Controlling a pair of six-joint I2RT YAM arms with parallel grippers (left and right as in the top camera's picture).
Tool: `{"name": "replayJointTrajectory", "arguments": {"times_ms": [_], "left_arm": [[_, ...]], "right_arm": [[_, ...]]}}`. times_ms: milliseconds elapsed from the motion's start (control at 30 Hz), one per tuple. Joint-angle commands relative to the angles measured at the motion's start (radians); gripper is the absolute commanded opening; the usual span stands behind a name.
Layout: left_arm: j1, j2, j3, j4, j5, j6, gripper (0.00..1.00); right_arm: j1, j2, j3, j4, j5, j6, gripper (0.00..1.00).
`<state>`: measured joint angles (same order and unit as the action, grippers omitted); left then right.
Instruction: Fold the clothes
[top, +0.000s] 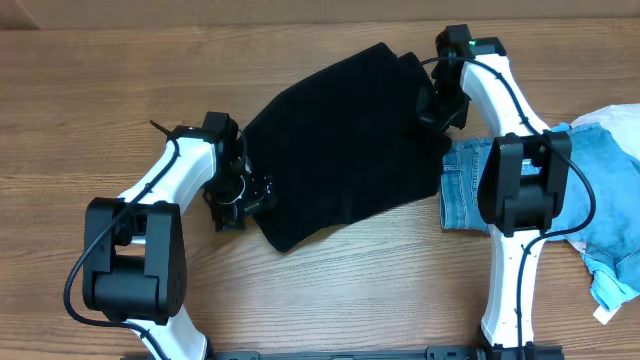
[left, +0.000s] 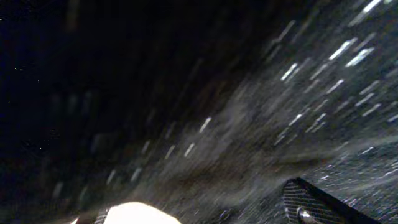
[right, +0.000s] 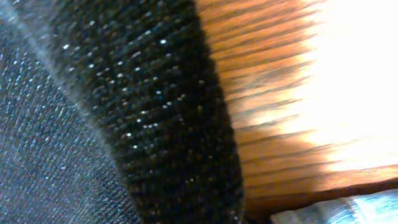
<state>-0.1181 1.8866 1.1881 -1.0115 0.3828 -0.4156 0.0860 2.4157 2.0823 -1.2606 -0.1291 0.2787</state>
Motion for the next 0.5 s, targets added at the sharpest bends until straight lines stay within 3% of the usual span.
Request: {"name": "replayJointTrajectory", "arguments": {"times_ms": [0, 67, 133, 233, 333, 367, 467], "left_arm": [[-0.005, 0.007, -0.004, 0.064, 0.017, -0.06, 0.91], [-0.004, 0.01, -0.004, 0.131, 0.009, -0.06, 0.86], [-0.004, 0.011, -0.004, 0.159, 0.006, -0.06, 0.66], [-0.004, 0.017, -0.004, 0.186, 0.006, -0.072, 0.47], [0.0, 0.042, -0.004, 0.214, -0.051, -0.072, 0.14], [0.014, 0.05, -0.003, 0.225, -0.085, -0.072, 0.07], [0.126, 0.066, -0.001, 0.26, -0.122, -0.071, 0.04]], "right_arm": [[0.033, 0.014, 0.025, -0.014, -0.032, 0.01, 0.04], [0.033, 0.014, 0.025, -0.022, -0.04, 0.01, 0.04], [0.033, 0.014, 0.025, -0.026, -0.068, 0.01, 0.04], [0.033, 0.014, 0.025, -0.027, -0.082, 0.01, 0.04], [0.033, 0.014, 0.025, -0.037, -0.082, 0.01, 0.04], [0.032, 0.014, 0.025, -0.041, -0.082, 0.011, 0.04], [0.027, 0.008, 0.025, -0.045, -0.082, 0.034, 0.04]]}}
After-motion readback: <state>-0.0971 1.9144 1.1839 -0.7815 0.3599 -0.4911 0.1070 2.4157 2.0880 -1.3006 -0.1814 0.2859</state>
